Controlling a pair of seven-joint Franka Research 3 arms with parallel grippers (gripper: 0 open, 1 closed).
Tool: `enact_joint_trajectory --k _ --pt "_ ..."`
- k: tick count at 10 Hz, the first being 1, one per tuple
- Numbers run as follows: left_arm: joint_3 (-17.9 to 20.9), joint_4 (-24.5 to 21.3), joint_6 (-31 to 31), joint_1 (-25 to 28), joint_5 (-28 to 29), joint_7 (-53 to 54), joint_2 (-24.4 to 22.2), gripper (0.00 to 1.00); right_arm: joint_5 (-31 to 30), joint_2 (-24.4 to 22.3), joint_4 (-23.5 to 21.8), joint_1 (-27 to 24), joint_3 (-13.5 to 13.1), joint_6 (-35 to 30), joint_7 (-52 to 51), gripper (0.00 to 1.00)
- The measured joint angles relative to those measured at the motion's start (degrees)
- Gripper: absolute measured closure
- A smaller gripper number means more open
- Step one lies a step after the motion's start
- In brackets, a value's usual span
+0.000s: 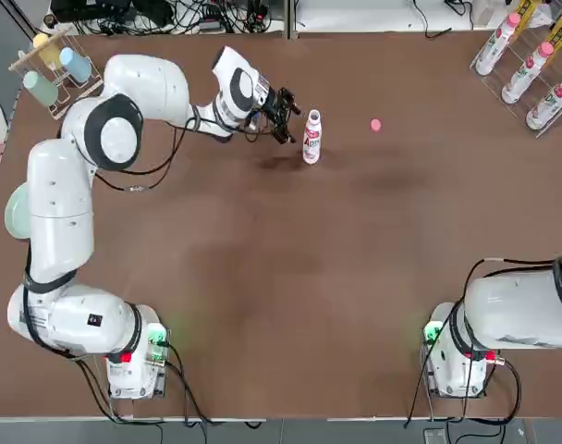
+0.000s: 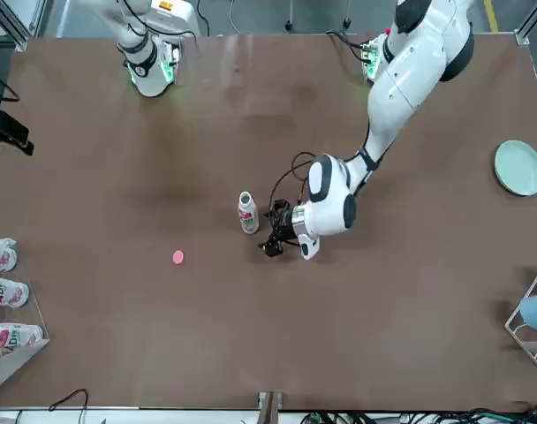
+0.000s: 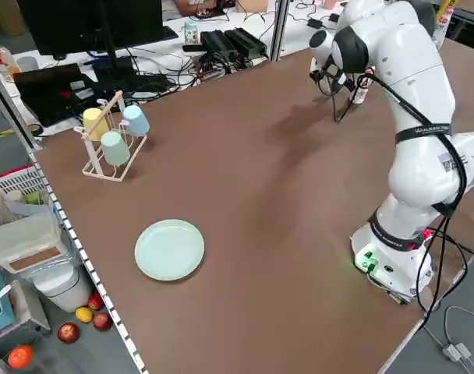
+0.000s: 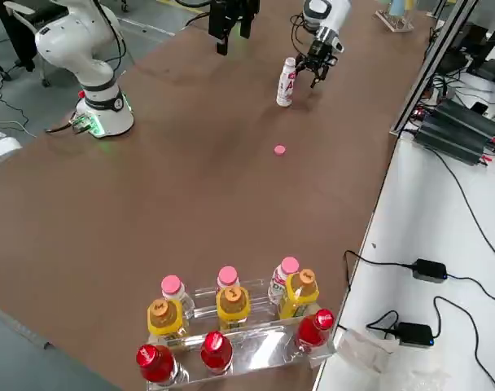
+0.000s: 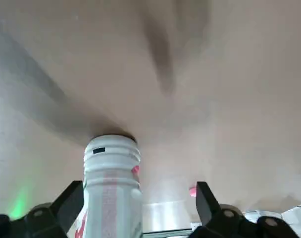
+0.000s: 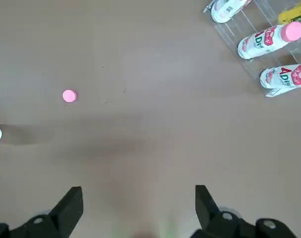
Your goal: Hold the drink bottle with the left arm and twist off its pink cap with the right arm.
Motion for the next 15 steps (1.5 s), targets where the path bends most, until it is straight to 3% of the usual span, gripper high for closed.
enact_joint_trajectory --k 4,7,9,15 --pt "0.6 0.2 -2.0 4.5 8.3 -0.1 -2.5 0.0 -0.1 0.3 0.1 -0.3 0.0 -0.7 -0.3 0.0" --pt "1.0 0.5 -5.3 13.6 15.7 -0.1 -5.5 0.0 -0.1 0.3 0.3 -0.6 0.1 -0.1 -0.5 0.0" --pt "0.9 0.7 -8.2 16.6 16.8 0.1 -6.8 0.0 0.0 0.3 0.4 -0.6 0.5 -0.1 -0.5 0.0" --pt "0.9 1.0 -8.4 16.7 16.8 0.1 -6.9 0.0 1.4 0.4 0.4 -0.6 0.7 -0.1 -0.4 0.0"
